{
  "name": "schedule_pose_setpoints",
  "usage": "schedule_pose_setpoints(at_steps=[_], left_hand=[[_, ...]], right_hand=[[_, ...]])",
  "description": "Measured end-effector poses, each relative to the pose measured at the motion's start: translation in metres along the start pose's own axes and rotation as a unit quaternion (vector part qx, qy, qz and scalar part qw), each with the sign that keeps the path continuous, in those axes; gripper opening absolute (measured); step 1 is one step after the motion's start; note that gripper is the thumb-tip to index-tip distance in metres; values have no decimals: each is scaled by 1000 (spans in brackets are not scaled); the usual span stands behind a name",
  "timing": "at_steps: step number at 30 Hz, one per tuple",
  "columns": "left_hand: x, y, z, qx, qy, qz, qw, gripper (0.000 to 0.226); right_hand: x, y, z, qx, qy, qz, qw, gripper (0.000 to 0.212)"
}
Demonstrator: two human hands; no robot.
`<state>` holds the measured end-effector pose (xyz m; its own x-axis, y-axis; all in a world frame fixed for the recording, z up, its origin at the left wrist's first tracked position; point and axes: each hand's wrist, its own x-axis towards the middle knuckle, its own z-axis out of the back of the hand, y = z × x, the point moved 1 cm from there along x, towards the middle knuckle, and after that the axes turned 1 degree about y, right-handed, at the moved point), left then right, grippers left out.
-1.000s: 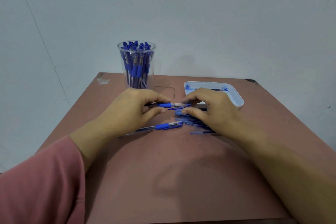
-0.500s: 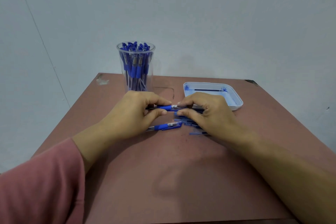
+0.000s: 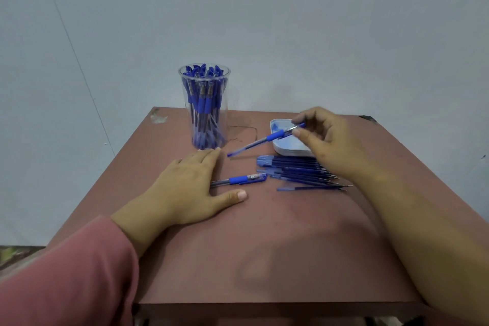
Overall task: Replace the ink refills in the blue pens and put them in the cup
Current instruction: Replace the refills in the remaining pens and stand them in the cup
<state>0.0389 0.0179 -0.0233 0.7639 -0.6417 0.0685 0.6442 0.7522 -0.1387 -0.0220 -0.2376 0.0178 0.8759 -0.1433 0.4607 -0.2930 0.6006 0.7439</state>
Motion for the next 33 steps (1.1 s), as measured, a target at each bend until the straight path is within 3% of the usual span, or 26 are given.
schedule_pose_setpoints(at_steps=[8, 13, 18, 30, 33], left_hand=[[-8, -1, -6, 22, 17, -7, 1000, 110], [-7, -1, -7, 25, 8, -4, 1000, 110], [-8, -3, -5, 21, 13, -1, 1000, 105], [-6, -2, 0, 25, 31, -3, 999, 100], [-6, -2, 0, 25, 32, -3, 999, 100]], right_hand=[[37, 42, 20, 126, -138, 50, 981, 17], [73, 70, 15, 129, -191, 92, 969, 12], [103, 86, -3, 97, -169, 111, 974, 22], [137, 94, -49, 50, -48, 148, 987, 15], [141, 99, -55, -6, -7, 158, 987, 15]])
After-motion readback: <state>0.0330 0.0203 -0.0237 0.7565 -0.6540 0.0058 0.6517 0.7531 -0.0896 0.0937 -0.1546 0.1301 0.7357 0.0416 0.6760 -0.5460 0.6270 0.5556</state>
